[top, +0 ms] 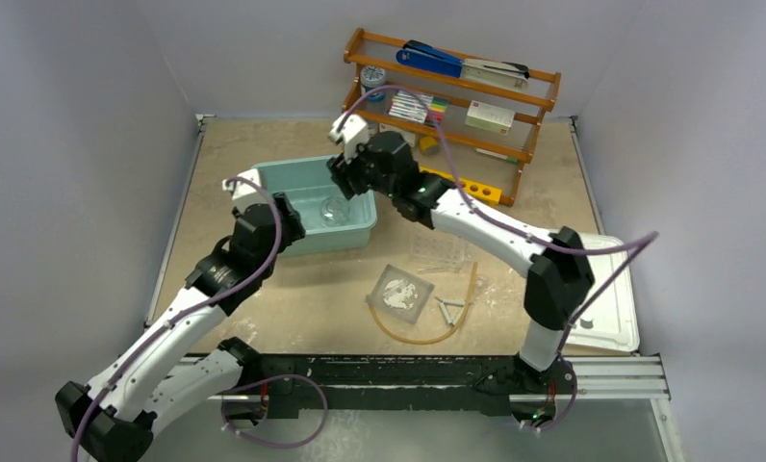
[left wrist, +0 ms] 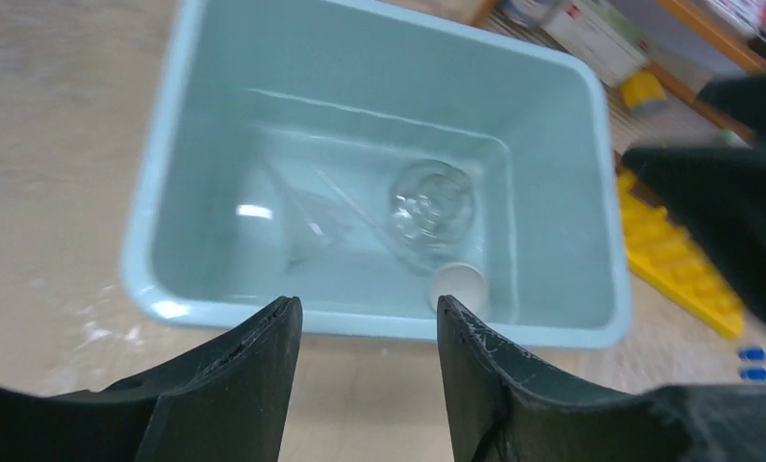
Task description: Organize the chemistry lab equipment
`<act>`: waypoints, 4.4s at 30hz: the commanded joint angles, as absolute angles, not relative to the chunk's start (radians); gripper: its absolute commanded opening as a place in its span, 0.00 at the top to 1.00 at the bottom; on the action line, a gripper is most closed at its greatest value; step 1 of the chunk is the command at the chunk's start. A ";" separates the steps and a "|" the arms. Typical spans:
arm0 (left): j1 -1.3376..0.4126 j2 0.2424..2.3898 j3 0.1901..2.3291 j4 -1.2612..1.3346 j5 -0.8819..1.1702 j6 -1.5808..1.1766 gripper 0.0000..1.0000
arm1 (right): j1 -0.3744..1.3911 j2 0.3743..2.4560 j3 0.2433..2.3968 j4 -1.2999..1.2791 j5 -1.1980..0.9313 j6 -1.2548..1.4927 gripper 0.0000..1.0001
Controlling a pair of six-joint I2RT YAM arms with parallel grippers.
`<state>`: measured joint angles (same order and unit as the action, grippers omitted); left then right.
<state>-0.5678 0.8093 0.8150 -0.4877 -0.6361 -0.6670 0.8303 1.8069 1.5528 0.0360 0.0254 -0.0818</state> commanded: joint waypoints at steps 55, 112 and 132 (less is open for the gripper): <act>-0.977 1.106 0.862 -0.212 -0.731 -0.389 0.32 | 1.197 0.907 0.696 -0.821 0.713 1.349 0.41; -0.977 0.932 0.871 -0.350 -0.750 -0.446 0.31 | 1.007 1.337 0.599 -0.384 0.394 1.078 0.58; -0.977 0.847 0.923 -0.412 -0.770 -0.468 0.32 | 1.011 1.191 0.955 -0.510 0.559 0.904 1.00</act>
